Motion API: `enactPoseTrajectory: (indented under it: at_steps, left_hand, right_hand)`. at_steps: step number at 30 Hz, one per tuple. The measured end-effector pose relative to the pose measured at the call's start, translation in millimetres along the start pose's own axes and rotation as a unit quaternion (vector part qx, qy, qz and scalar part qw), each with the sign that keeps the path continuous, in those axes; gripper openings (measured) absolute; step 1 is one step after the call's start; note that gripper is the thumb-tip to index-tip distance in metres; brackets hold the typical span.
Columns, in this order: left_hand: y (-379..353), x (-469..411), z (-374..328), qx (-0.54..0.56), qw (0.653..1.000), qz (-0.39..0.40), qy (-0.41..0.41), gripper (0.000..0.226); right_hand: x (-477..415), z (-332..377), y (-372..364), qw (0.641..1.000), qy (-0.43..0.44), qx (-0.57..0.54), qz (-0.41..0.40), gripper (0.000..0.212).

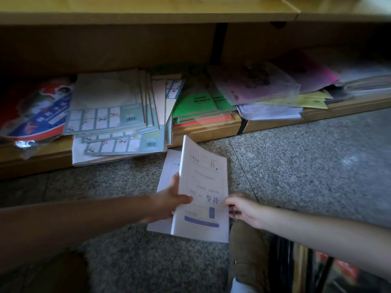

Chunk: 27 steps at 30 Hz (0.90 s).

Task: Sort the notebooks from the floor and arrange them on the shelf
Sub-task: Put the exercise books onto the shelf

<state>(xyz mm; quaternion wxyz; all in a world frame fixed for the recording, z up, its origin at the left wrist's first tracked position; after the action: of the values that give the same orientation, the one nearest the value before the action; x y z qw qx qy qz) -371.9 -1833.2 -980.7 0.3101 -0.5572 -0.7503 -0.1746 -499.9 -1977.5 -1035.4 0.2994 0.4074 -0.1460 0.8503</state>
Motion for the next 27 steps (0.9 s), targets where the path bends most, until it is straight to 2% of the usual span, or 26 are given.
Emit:
enactPoseTrajectory:
  at_steps: [2,4,6,7,9,11,14,16,18,21,25,27]
  left_hand:
    - [-9.3,3.1,-12.3,-0.131,0.989,-0.016,-0.063,0.078]
    - [-11.6,8.0,-29.5,-0.245,0.958,-0.065,-0.133,0.082]
    - [-6.1,22.8,-54.5,-0.309,0.921,-0.144,-0.19,0.073]
    - [-3.3,34.1,-69.6,-0.318,0.905,-0.173,-0.222,0.066]
    - [-1.2,59.9,-99.1,-0.298,0.89,-0.18,-0.294,0.05]
    - [1.5,87.5,-126.6,-0.245,0.89,-0.178,-0.342,0.038]
    - [9.1,118.3,-162.0,-0.126,0.907,-0.177,-0.362,0.028]
    - [17.3,135.5,-188.8,-0.091,0.893,-0.202,-0.392,0.026]
    - [27.1,153.6,-217.1,-0.071,0.865,-0.236,-0.437,0.026]
    - [36.2,172.8,-250.8,-0.038,0.829,-0.266,-0.491,0.025]
    - [37.4,177.2,-275.6,0.002,0.804,-0.302,-0.511,0.023]
    - [34.7,173.2,-286.4,0.015,0.804,-0.31,-0.507,0.023]
  right_hand:
    - [2.8,-3.5,3.8,0.998,0.016,-0.057,-0.033,0.008]
    - [10.7,-4.3,4.5,0.992,0.027,-0.112,-0.047,0.008]
    - [20.5,0.4,-2.2,0.991,0.044,-0.129,-0.01,0.003]
    - [25.6,5.0,-4.8,0.991,0.062,-0.119,0.013,0.018]
    - [41.8,17.4,-9.2,0.991,0.099,-0.079,0.043,0.051]
    - [59.6,33.6,-13.7,0.985,0.151,-0.049,0.066,0.067]
    - [92.0,73.9,-20.5,0.963,0.247,-0.044,0.096,0.093]
    - [116.1,106.6,-26.0,0.942,0.306,-0.054,0.125,0.105]
    - [135.1,133.4,-28.5,0.93,0.331,-0.08,0.14,0.102]
    - [151.8,168.6,-28.2,0.917,0.343,-0.133,0.154,0.083]
    - [169.5,213.6,-22.5,0.884,0.34,-0.271,0.171,0.059]
    - [176.6,231.3,-16.9,0.87,0.329,-0.331,0.158,0.043]
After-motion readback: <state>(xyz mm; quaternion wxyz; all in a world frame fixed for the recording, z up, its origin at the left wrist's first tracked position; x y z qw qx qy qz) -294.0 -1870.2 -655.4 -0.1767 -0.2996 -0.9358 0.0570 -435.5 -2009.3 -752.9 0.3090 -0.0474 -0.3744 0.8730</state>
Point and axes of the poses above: each hand's wrist, its own x-axis away from the middle knuckle, its own y-axis out of the back of the hand, z = x × y, the point moved 8 cm from there along -x, towards the middle knuckle, and after that the axes turned 8 degrees about -x, right-handed, at the moved point
